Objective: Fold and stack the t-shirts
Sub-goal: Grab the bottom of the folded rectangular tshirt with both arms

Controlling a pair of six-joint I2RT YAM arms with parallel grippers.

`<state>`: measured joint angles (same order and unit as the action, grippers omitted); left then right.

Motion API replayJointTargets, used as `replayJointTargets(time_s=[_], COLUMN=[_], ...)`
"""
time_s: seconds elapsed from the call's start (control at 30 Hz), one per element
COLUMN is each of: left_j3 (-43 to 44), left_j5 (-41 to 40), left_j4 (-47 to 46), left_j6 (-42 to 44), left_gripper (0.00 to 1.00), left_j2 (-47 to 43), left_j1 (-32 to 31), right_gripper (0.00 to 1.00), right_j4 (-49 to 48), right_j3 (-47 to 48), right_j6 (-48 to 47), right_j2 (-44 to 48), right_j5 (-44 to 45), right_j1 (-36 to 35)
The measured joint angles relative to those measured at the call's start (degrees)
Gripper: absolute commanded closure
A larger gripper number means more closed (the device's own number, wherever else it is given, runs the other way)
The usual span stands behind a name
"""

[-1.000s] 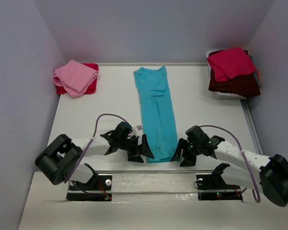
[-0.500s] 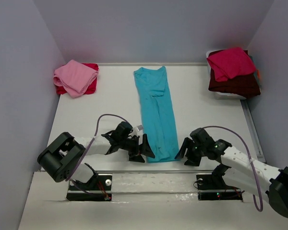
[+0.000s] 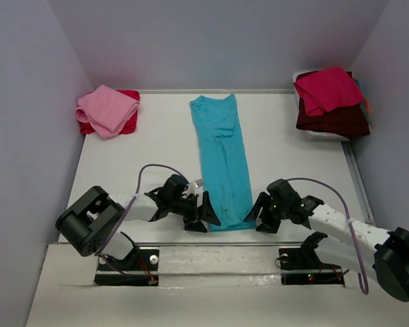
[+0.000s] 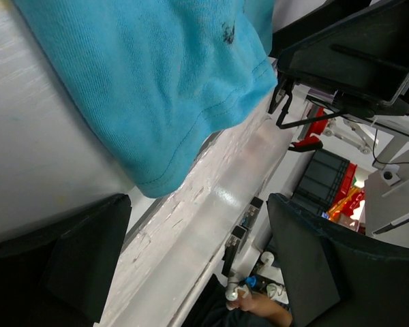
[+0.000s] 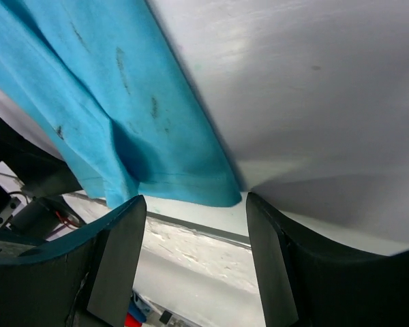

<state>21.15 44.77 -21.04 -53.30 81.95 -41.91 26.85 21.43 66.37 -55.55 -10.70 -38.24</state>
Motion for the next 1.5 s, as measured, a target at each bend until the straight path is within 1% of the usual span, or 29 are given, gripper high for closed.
replayJointTargets(time_s=[0.13, 0.33, 0.57, 0.83, 1.07, 1.13, 1.33, 1.4, 1.5], left_j3=[-0.9, -1.9, -1.9, -1.9, -1.9, -1.9, -1.9, -1.8, -1.2], left_j5=[1.0, 3.1, 4.5, 4.5, 4.3, 4.1, 3.9, 3.8, 3.2], left_j4=[-2.6, -7.2, -10.3, -10.4, -10.1, -9.9, -9.3, -9.1, -7.5], left_j6=[-0.8, -2.6, -3.8, -4.0, -4.0, -4.0, -4.0, -4.0, -3.9], left_gripper=[0.03, 0.04, 0.09, 0.09, 0.09, 0.09, 0.10, 0.12, 0.12], left_j2=[0.7, 3.0, 5.2, 5.6, 5.4, 5.2, 4.9, 4.9, 4.9], left_j1=[0.0, 0.0, 0.0, 0.0, 0.0, 0.0, 0.0, 0.0, 0.0], right_gripper=[0.34, 0.34, 0.34, 0.34, 0.34, 0.34, 0.36, 0.36, 0.37], right_j4=[-3.0, -4.2, -5.0, -7.7, -10.5, -10.6, -7.9, -6.2, -4.0], right_j3=[0.5, 0.7, 0.7, 0.8, 4.7, 5.4, 6.0, 6.0, 6.0], right_j6=[0.1, 0.1, 0.1, 0.0, -3.2, -4.1, -6.3, -6.8, -7.2], right_j2=[-2.3, -3.1, -3.6, -5.4, -13.7, -14.8, -14.0, -13.2, -12.1], right_j5=[-0.8, -0.8, -0.9, -2.1, -6.0, -6.4, -5.8, -5.2, -4.5], right_j1=[0.0, 0.0, 0.0, 0.0, 0.0, 0.0, 0.0, 0.0, 0.0])
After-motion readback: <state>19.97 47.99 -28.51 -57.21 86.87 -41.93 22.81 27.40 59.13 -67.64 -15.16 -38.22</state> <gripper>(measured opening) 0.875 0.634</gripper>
